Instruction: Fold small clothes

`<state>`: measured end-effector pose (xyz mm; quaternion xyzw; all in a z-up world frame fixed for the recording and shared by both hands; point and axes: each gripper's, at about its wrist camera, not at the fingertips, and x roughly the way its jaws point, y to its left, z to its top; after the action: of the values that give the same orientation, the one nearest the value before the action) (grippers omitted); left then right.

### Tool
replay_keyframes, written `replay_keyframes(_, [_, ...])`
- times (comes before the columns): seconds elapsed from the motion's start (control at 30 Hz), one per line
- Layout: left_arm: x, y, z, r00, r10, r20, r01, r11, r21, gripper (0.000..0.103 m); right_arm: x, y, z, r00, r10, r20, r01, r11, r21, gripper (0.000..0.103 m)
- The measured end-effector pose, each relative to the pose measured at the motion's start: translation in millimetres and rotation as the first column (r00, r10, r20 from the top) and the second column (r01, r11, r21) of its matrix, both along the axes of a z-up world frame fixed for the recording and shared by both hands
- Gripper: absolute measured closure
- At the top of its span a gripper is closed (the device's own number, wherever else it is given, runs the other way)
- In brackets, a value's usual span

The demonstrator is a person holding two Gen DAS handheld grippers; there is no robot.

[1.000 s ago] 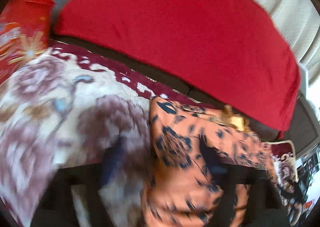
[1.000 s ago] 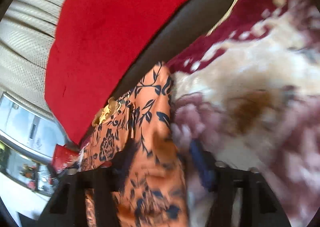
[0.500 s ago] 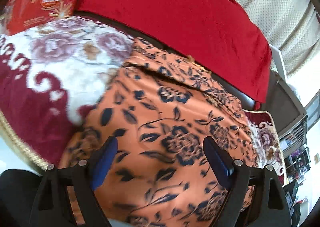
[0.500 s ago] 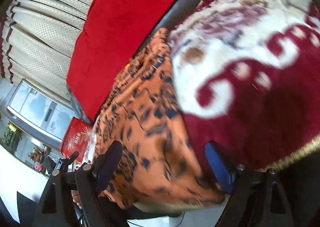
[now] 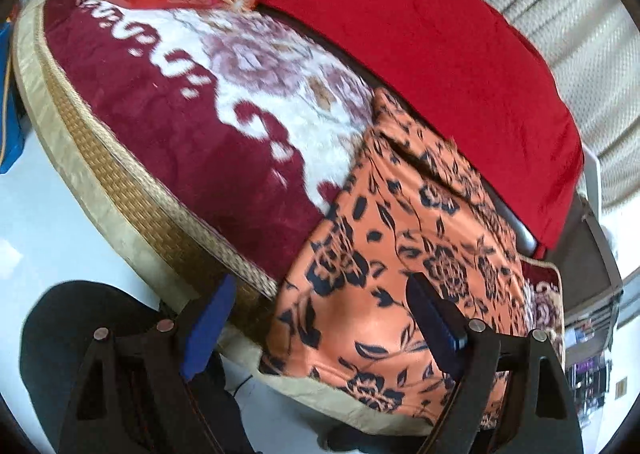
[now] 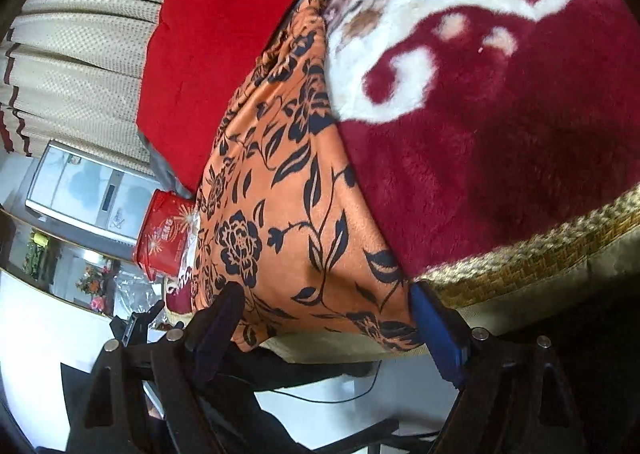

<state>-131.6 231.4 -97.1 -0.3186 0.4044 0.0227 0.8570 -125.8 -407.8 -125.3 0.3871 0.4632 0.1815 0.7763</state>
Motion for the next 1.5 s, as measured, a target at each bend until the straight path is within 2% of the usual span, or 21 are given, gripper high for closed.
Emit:
replay_keyframes(0.13, [6,-16,-5,0.996,-0.083,-0.044,0.086,0.993,0.08,0.016,3,12,-2,0.999,0.039,0.006,-0.039,0.999,-0.031,0.016])
replay_keyframes(0.23, [11,-26,-9,0.991,-0.106,-0.086,0.117,0.984,0.138,0.016,-1,10,1,0.998,0.047,0.039,-0.047,0.999,-0.007,0.016])
replay_keyframes(0.3, [17,-27,-17,0.984,-0.11,-0.14,0.13,0.982,0.141,0.016,-4,7,5,0.996,0.05,0.078,-0.053,0.998,0.029,0.017])
replay_keyframes(0.33, [18,-25,-20,0.982,-0.11,-0.155,0.129,0.984,0.125,0.016,-5,5,5,0.995,0.047,0.088,-0.051,0.998,0.045,0.017])
replay_keyframes(0.43, [21,-13,-37,0.978,-0.084,-0.191,0.088,0.996,0.009,0.016,-8,1,6,0.995,0.032,0.097,-0.039,0.997,0.07,0.017])
replay_keyframes(0.53, [21,-8,-49,0.977,-0.084,-0.197,0.077,0.996,-0.041,0.019,-9,-2,6,0.995,0.028,0.099,-0.036,0.996,0.083,0.017])
replay_keyframes(0.6, [19,-5,-57,0.976,-0.098,-0.195,0.082,0.993,-0.087,0.041,-12,-7,5,0.996,0.019,0.09,-0.027,0.996,0.089,0.017])
replay_keyframes(0.63, [18,-3,-61,0.975,-0.103,-0.196,0.081,0.99,-0.117,0.043,-13,-9,4,0.997,0.012,0.082,-0.02,0.995,0.093,0.017])
replay_keyframes(0.7, [16,-1,-65,0.978,-0.099,-0.186,0.07,0.986,-0.154,0.043,-18,-18,1,0.998,-0.005,0.068,-0.002,0.994,0.109,0.017])
replay_keyframes(0.83, [13,-1,-66,0.981,-0.096,-0.17,0.069,0.985,-0.159,0.041,-21,-22,-2,0.999,-0.019,0.041,0.015,0.995,0.098,0.017])
replay_keyframes(0.9, [12,0,-69,0.98,-0.093,-0.177,0.062,0.982,-0.176,0.029,-20,-20,-4,1.0,-0.009,0.02,0.007,0.997,0.08,0.017])
replay_keyframes(1.13, [12,-4,-69,0.98,-0.114,-0.161,0.087,0.982,-0.165,0.027,-10,-8,-13,0.996,0.007,-0.094,-0.012,0.999,-0.051,0.018])
replay_keyframes(1.17, [12,-4,-69,0.981,-0.118,-0.156,0.092,0.982,-0.167,0.029,-9,-6,-15,0.994,0.016,-0.108,-0.022,0.998,-0.061,0.02])
replay_keyframes(1.2, [12,-5,-68,0.981,-0.125,-0.147,0.098,0.979,-0.176,0.033,-7,-4,-17,0.992,0.028,-0.121,-0.036,0.997,-0.064,0.032])
replay_keyframes(1.23, [11,-4,-66,0.982,-0.139,-0.126,0.113,0.974,-0.195,0.042,-5,-2,-18,0.991,0.039,-0.127,-0.047,0.997,-0.059,0.057])
replay_keyframes(1.27, [9,-4,-64,0.982,-0.153,-0.11,0.128,0.969,-0.212,0.067,-4,1,-20,0.99,0.053,-0.133,-0.06,0.997,-0.051,0.069])
replay_keyframes(1.3, [7,-3,-63,0.981,-0.167,-0.102,0.14,0.964,-0.227,0.081,-3,4,-21,0.988,0.063,-0.139,-0.071,0.996,-0.055,0.077])
replay_keyframes(1.4, [2,-2,-53,0.984,-0.161,-0.074,0.142,0.967,-0.213,0.086,-5,10,-12,0.993,0.067,-0.099,-0.071,0.997,-0.039,0.09])
replay_keyframes(1.5, [0,-2,-46,0.987,-0.154,-0.047,0.143,0.972,-0.188,0.086,-13,5,2,0.998,0.045,-0.033,-0.045,0.999,0.011,0.09])
